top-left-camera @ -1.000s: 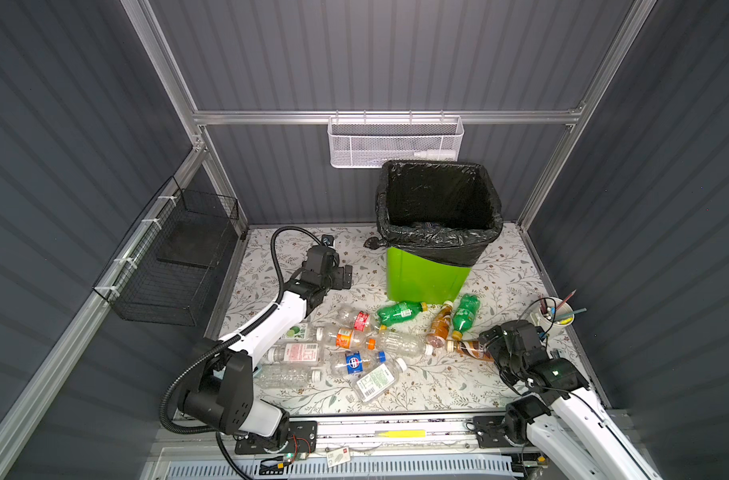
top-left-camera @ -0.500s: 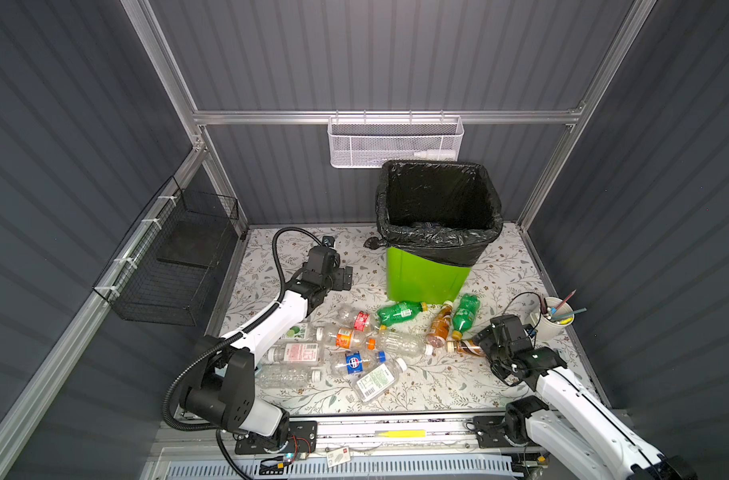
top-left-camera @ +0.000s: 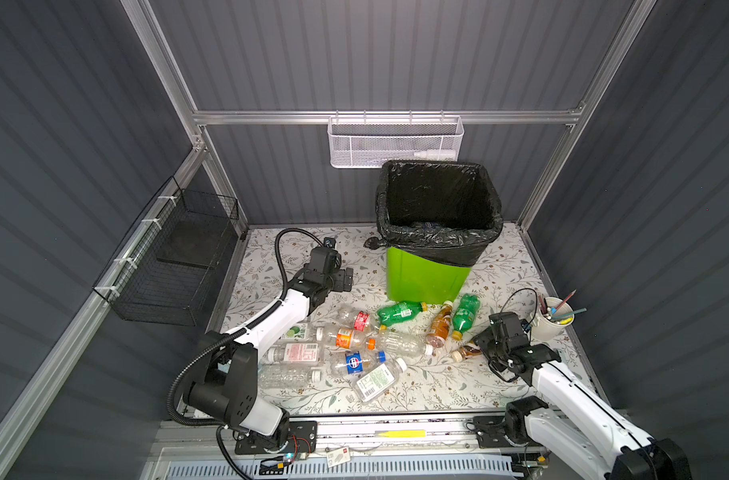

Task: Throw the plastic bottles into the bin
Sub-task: 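Close the right gripper on the brown Nescafe bottle, then lift the Nescafe bottle with the right gripper and drop it into the bin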

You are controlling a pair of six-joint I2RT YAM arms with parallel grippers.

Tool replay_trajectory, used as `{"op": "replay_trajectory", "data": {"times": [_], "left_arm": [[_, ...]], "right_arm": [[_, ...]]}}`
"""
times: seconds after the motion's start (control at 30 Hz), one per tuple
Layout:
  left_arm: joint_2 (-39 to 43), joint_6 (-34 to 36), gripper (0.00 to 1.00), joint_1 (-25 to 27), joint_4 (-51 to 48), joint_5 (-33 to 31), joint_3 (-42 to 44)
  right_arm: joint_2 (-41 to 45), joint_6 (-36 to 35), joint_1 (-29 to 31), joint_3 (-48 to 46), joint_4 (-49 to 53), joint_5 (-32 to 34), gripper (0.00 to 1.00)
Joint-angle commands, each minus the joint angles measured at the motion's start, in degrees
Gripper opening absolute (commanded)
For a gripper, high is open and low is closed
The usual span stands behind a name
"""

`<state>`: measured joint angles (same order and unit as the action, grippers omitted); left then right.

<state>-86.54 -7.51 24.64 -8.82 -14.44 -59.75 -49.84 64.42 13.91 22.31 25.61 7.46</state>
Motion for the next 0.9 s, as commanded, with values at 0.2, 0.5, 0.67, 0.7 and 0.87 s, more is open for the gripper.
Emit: {"op": "replay_trajectory", "data": {"times": [0.2,0.5,0.67,0.7,0.87], "left_arm": [[-0.6,-0.4,1.00,0.0,-0.6,-1.7,-1.0],[-1.6,-0.5,1.00,-0.1,0.0,-2.6,-1.0],[-1.8,-0.4,1.00,0.0,0.5,-1.7,-0.7],[-1.8,-0.3,1.00,-0.1,0.6,-1.3,-0.6],[-1.1,0.1,1.00,0.0,0.5,-0.4,0.0]], "right_arm": [[7.1,-15.3,-0.3,12.6,2.6,6.4,0.49],[9.5,-46.3,-1.5,43.8,-2.9,20.0,0.50],[6.7,-56.8,-1.5,56.3,-17.5,17.6,0.49],[5.4,-57.2,-1.5,57.8,-19.3,16.0,0.49],[-5.8,-52.2,-1.5,66.3,-23.5,4.2,0.51]]}}
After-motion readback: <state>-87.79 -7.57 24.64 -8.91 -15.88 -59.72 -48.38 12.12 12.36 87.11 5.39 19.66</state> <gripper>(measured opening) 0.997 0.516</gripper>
